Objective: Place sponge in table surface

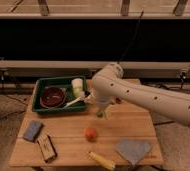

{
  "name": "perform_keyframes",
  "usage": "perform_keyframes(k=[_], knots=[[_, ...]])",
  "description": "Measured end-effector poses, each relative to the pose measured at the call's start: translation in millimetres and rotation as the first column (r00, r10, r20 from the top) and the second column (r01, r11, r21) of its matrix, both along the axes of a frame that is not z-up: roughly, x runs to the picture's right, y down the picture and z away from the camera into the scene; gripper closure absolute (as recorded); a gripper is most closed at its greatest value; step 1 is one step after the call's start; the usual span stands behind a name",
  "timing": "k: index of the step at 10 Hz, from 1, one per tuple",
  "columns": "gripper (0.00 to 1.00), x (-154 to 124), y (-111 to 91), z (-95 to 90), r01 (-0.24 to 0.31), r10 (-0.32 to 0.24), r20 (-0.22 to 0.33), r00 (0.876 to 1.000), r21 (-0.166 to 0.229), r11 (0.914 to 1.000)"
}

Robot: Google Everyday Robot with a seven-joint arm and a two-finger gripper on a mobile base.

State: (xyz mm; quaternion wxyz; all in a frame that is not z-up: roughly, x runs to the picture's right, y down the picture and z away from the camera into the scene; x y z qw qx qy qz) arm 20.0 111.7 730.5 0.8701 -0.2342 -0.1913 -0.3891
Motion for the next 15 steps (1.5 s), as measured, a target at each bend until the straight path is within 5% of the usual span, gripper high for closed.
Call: perform_keyframes(k=[5, 8, 11, 15], knots=[[0.2, 0, -1, 0.2, 0.002, -0.002, 0.0, 1.0, 0.0, 1.0], [0.2, -22, -6, 8.5, 0.054, -0.053, 0.047, 0.997, -0.01, 0.9985], [0.2, -84, 0, 21.3, 0.135, -0.132, 0.112, 0.985, -0.024, 0.9905], [0.2, -188, 20, 38.6, 0.285, -0.272, 0.204, 0.94, -0.033, 0.9581]])
